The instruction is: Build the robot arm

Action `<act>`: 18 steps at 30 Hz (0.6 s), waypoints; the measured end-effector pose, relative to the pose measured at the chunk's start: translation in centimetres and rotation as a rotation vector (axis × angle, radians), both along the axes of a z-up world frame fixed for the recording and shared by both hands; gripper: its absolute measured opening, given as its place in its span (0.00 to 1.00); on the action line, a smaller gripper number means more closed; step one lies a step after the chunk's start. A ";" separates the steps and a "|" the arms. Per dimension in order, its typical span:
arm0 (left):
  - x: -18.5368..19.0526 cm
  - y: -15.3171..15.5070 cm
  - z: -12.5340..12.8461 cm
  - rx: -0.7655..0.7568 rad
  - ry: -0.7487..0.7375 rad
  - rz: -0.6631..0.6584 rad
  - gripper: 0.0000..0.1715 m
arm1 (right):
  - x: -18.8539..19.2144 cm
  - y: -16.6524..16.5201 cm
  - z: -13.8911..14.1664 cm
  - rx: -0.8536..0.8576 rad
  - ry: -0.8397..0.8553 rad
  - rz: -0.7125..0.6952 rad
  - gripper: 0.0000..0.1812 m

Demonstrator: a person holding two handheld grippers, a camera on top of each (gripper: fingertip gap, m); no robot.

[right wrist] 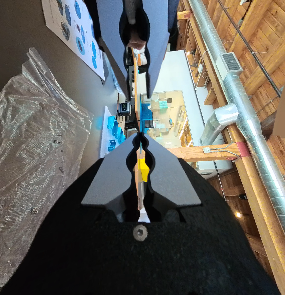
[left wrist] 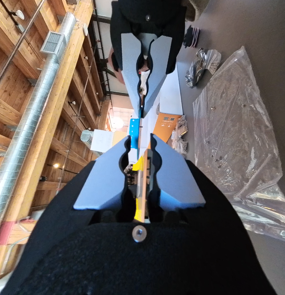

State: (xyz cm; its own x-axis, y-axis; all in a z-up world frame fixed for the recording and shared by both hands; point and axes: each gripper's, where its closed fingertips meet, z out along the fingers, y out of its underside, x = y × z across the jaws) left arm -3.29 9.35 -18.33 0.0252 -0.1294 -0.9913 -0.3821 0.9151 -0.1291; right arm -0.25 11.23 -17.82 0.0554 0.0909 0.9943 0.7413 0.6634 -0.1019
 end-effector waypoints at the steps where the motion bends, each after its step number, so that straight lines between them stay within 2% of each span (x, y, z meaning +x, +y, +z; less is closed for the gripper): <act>1: 0.0 0.0 -0.1 -0.027 -0.002 -0.003 0.17 | 0.1 0.0 0.1 0.007 0.007 0.005 0.00; 6: -0.5 1.3 -1.0 -0.184 0.014 0.023 0.26 | 0.5 0.0 -0.5 0.051 -0.026 0.034 0.00; 9: -0.7 2.7 -2.4 -0.247 0.051 0.045 0.27 | 0.5 -0.1 -1.1 0.066 -0.031 0.049 0.00; 15: 0.1 1.1 -3.6 -0.340 0.173 -0.041 0.29 | 0.0 0.2 -3.7 0.071 -0.112 0.056 0.00; 18: 0.7 1.4 -4.2 -0.392 0.258 -0.012 0.31 | 0.0 0.3 -3.9 0.054 -0.104 0.052 0.00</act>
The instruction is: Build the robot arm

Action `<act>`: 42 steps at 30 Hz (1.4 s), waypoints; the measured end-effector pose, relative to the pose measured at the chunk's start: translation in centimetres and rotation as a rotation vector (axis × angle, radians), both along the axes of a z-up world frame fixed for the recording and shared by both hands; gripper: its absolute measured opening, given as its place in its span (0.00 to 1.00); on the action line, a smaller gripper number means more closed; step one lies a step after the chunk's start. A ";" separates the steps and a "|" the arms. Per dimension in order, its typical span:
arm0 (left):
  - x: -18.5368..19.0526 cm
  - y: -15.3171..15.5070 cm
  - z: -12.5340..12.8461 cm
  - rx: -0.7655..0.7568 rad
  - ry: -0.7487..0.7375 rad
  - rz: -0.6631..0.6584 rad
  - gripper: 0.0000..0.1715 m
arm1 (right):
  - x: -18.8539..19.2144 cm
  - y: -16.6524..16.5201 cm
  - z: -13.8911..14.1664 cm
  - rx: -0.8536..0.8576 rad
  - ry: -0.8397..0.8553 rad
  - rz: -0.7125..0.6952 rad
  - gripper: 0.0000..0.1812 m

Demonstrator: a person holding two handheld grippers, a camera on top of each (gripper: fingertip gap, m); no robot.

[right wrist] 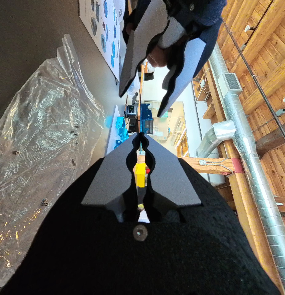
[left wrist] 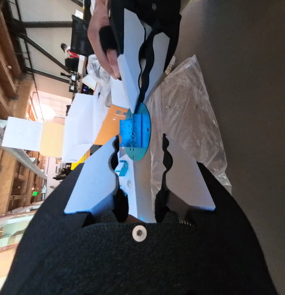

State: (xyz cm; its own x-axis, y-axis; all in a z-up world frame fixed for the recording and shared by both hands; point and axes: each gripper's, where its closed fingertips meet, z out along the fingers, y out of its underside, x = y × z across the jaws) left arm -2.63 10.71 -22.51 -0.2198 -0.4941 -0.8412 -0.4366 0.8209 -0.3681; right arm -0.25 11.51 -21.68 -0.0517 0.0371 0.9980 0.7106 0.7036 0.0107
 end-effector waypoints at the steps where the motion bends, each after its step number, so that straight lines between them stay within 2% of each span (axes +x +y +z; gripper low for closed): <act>1: 0.3 -0.2 0.1 0.009 0.005 -0.011 0.31 | 0.0 0.0 -0.1 -0.011 0.001 -0.004 0.00; 3: 0.8 -0.6 0.0 0.009 0.030 -0.023 0.30 | 0.1 0.1 -0.3 -0.023 -0.003 -0.013 0.00; 8: 1.5 -0.9 -0.4 0.023 0.058 -0.029 0.20 | 0.0 0.0 -0.7 -0.034 -0.012 -0.014 0.00; 16: 1.7 -1.0 -1.0 -0.003 0.090 -0.029 0.14 | -0.3 -0.2 -0.7 -0.036 -0.020 -0.014 0.00; 26: 1.7 -1.2 -1.0 -0.051 0.090 -0.033 0.14 | -0.4 -0.5 -0.7 -0.099 0.006 -0.014 0.00; 31: 1.7 -1.3 -0.5 -0.053 0.068 -0.032 0.22 | -0.5 -0.6 -0.5 -0.074 0.019 -0.011 0.00; 37: -0.4 -1.0 1.4 -0.242 0.003 -0.028 0.25 | -0.2 -0.9 0.2 -0.099 0.087 0.014 0.00; 39: -1.3 -0.1 1.5 -0.223 -0.027 -0.016 0.25 | 0.0 -1.2 0.8 -0.103 0.118 0.032 0.00; 42: -1.6 0.8 0.7 -0.109 -0.053 -0.014 0.26 | -0.2 -1.9 1.5 -0.097 0.151 0.077 0.00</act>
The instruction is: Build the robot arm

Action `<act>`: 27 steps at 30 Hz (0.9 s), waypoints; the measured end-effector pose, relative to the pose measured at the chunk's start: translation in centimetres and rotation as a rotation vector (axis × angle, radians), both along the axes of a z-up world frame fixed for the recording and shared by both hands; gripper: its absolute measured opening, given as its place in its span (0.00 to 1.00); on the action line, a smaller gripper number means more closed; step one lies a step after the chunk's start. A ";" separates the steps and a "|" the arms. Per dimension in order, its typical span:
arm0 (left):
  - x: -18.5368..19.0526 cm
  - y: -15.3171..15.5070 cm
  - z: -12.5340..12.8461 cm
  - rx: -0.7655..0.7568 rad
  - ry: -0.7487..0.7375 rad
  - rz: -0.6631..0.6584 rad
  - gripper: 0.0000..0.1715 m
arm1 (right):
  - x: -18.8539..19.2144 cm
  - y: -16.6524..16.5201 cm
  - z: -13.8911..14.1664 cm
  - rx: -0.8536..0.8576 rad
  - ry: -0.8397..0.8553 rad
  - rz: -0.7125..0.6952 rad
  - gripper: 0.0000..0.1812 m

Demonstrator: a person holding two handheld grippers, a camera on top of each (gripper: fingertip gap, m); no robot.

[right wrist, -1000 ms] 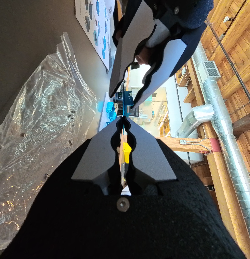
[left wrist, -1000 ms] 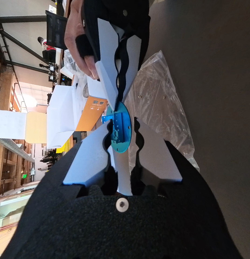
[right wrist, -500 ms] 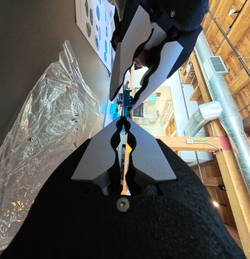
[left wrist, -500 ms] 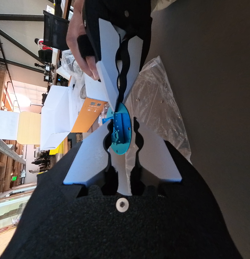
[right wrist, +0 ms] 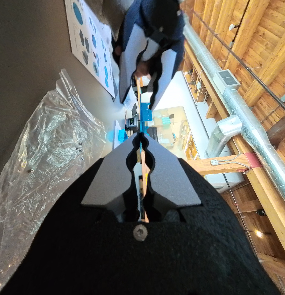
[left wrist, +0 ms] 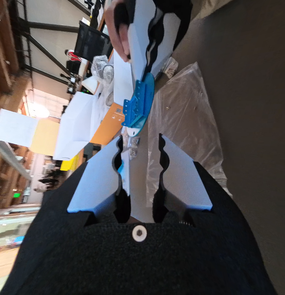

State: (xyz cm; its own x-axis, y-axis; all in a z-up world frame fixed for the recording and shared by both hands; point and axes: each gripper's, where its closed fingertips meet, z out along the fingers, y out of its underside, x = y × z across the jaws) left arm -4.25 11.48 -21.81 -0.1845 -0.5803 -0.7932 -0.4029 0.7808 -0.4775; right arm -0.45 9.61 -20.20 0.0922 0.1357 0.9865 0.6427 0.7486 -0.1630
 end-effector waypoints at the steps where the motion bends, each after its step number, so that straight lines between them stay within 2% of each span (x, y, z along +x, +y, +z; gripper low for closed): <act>1: 0.1 0.0 -0.3 0.046 -0.006 -0.010 0.25 | -0.1 -0.3 0.2 -0.001 0.007 0.018 0.00; 4: 0.5 -0.3 0.0 0.175 -0.047 -0.069 0.26 | -0.5 -1.0 0.5 0.000 0.031 0.067 0.00; 8: 1.1 -1.1 2.1 0.222 -0.125 -0.146 0.26 | -0.7 -1.6 1.1 -0.002 0.079 0.114 0.00; 11: 1.7 -1.7 2.1 0.254 -0.111 -0.194 0.26 | -1.1 -1.9 1.1 0.008 0.093 0.138 0.00; 17: 2.2 -2.8 1.9 0.272 -0.119 -0.257 0.03 | -1.1 -1.8 1.1 0.031 0.090 0.129 0.00; 27: 2.3 -3.2 1.5 0.325 -0.106 -0.291 0.02 | -0.9 -2.2 0.8 -0.084 0.149 0.136 0.00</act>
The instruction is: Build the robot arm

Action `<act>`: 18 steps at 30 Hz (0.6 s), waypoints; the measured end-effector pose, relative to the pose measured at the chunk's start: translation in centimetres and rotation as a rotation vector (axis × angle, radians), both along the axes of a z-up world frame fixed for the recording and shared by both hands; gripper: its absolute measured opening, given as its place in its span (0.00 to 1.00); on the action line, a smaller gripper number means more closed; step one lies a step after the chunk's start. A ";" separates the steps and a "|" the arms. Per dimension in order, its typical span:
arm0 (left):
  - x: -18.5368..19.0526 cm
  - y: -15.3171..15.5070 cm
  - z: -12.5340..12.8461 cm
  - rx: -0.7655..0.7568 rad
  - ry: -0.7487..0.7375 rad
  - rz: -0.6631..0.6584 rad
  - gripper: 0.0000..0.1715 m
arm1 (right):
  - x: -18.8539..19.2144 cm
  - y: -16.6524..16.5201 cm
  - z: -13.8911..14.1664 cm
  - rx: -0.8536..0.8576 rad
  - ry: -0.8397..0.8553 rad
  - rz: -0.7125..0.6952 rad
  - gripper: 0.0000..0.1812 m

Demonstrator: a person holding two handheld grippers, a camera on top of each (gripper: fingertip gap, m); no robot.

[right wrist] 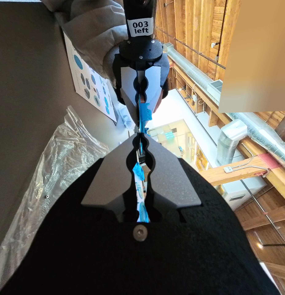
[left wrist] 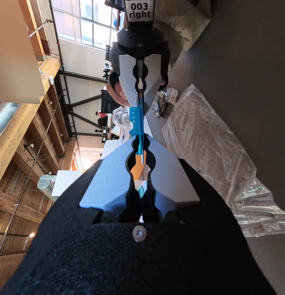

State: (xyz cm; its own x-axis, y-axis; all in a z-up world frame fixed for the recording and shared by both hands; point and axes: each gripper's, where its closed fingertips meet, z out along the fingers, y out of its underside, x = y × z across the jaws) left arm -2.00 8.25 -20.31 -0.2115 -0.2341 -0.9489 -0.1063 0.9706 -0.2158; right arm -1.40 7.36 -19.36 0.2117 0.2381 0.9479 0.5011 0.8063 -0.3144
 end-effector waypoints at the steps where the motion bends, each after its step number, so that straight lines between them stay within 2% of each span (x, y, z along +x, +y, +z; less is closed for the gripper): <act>1: 0.0 -0.1 0.0 0.011 -0.003 -0.002 0.02 | 0.0 -0.1 0.0 -0.010 0.002 0.005 0.00; 6: 0.0 -0.8 0.1 0.060 -0.020 -0.014 0.02 | -0.5 -0.8 0.2 -0.108 0.023 0.057 0.13; 18: -0.2 -2.3 0.2 0.042 -0.019 -0.067 0.02 | -2.0 -3.0 -0.2 -0.225 -0.006 0.180 0.12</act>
State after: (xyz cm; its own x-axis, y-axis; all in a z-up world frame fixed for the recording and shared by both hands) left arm -2.20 5.97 -20.14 -0.2075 -0.1797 -0.9616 -0.0368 0.9837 -0.1759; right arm -3.38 4.40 -19.58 0.1411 0.4759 0.8681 0.3587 0.7927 -0.4929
